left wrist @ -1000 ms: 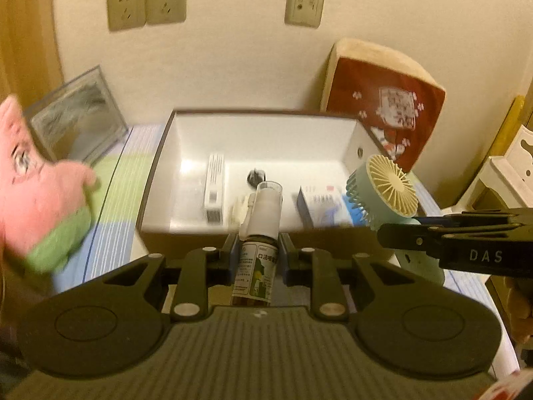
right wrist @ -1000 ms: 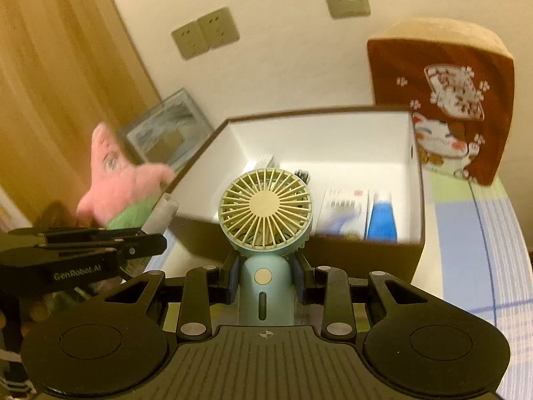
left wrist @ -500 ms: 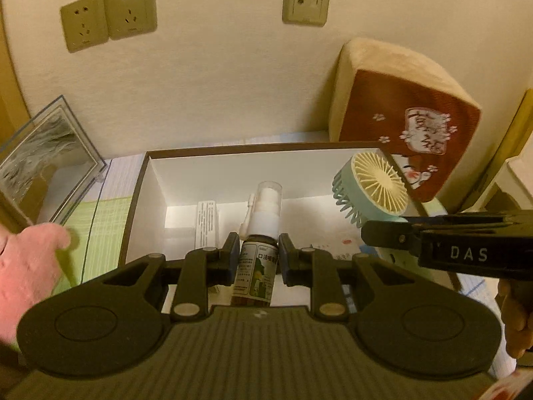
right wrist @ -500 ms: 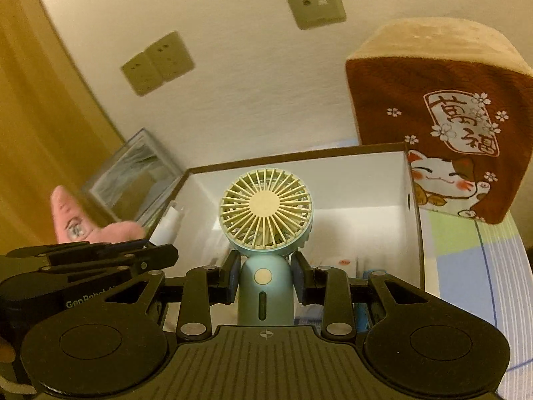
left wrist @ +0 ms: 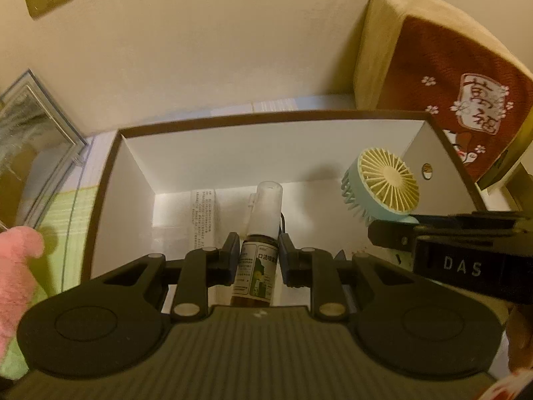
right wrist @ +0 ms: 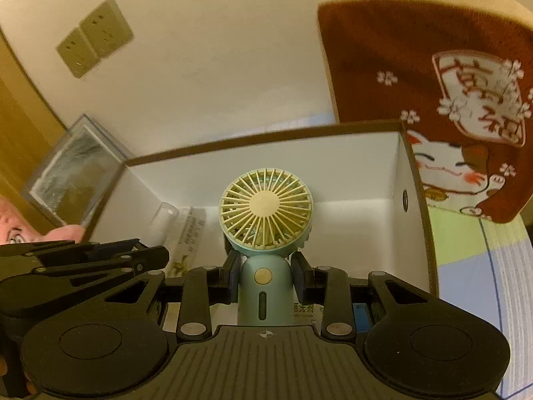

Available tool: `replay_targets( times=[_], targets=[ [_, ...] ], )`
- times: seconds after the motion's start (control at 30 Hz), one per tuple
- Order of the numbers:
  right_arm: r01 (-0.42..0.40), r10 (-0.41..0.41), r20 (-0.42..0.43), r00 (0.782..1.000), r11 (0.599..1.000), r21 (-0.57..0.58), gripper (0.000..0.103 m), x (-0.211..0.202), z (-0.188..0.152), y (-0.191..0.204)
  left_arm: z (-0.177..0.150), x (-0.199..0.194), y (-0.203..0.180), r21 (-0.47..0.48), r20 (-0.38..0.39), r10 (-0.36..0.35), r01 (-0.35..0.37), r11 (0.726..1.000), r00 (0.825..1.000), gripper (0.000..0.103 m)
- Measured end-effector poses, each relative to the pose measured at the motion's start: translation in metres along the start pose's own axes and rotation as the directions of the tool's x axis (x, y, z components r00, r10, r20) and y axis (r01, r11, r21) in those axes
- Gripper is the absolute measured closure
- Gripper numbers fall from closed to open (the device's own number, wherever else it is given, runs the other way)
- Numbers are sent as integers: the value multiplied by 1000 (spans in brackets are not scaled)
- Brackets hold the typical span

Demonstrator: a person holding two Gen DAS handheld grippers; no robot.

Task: Organize rigid objects
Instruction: 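Lower into the box and open left gripper on the spray bottle while right gripper releases the fan, then withdraw both grippers from the box back toward the table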

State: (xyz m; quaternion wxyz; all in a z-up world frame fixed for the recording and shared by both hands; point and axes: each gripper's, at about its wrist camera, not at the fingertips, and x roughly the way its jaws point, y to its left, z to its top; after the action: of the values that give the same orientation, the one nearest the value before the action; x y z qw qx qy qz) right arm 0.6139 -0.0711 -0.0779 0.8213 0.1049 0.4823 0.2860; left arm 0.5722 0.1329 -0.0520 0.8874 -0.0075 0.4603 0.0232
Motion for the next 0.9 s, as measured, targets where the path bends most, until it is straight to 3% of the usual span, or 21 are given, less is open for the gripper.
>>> replay_targets(
  times=[0.23, 0.4, 0.57, 0.9],
  targets=[
    [17, -16, -23, 1000, 998, 55, 70, 19, 3, -7, 3, 16, -2, 10, -6, -12, 12, 1000, 1000, 81],
    [-14, 12, 31, 999, 998, 69, 69, 15, 7, -7, 4, 14, 0, 23, 2, -14, 14, 1000, 1000, 74],
    [-1, 1, 44, 999, 1000, 11, 51, -1, 5, -1, -1, -2, 9, 16, 19, -26, 26, 1000, 999, 68],
    [-9, 14, 80, 997, 997, -71, 41, -42, -15, 9, -16, -44, 25, -32, 40, -19, 21, 999, 999, 61]
  ],
)
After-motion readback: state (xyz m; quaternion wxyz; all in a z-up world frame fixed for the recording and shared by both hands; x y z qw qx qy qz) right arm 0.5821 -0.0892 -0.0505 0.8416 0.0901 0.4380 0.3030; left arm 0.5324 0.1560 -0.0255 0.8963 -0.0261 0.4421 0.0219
